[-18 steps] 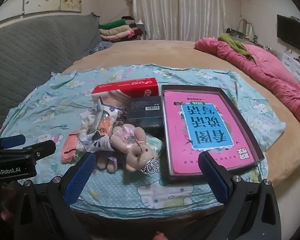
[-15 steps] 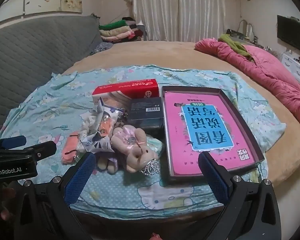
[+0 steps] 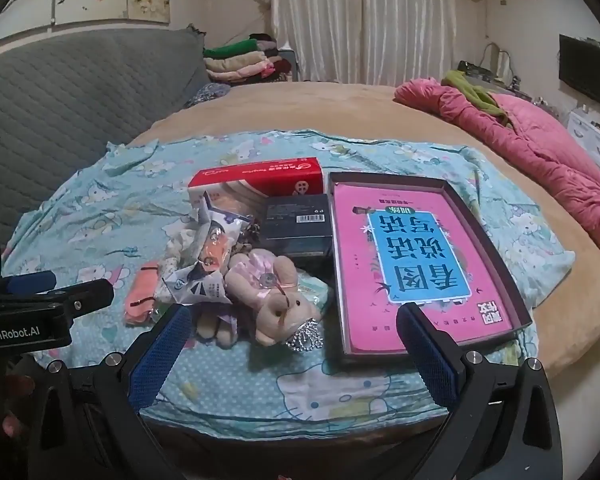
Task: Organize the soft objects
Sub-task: 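Move left gripper toward pink bagged towel while right gripper approaches pink plush bunny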
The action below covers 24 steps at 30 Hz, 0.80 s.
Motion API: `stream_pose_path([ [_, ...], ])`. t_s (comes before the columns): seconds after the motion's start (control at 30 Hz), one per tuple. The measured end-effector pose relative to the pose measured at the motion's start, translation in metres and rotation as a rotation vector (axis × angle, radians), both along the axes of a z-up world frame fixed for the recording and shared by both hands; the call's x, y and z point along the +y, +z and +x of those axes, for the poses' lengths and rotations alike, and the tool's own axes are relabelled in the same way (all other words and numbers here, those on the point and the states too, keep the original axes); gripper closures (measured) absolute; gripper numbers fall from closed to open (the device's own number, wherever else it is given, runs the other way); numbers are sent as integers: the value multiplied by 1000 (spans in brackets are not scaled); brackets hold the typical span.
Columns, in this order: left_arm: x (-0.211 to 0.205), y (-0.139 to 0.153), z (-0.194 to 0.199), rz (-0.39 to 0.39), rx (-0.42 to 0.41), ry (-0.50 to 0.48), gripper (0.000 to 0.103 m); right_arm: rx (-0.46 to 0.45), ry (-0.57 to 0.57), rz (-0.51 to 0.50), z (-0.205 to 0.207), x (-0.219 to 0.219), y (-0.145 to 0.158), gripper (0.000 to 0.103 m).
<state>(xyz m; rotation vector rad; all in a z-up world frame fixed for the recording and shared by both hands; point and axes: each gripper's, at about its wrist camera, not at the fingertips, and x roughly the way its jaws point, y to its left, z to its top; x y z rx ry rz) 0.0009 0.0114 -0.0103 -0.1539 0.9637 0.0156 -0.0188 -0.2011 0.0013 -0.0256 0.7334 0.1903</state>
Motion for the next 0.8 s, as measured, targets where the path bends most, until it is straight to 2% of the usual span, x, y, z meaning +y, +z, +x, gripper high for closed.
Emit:
stream_pose_path([
  [0.47, 22, -10, 2, -46, 33, 59, 2, -1, 4, 18, 3, -4, -1, 1],
  [0.8, 23, -11, 3, -45, 30, 56, 2, 1, 35, 11, 4, 0, -4, 1],
])
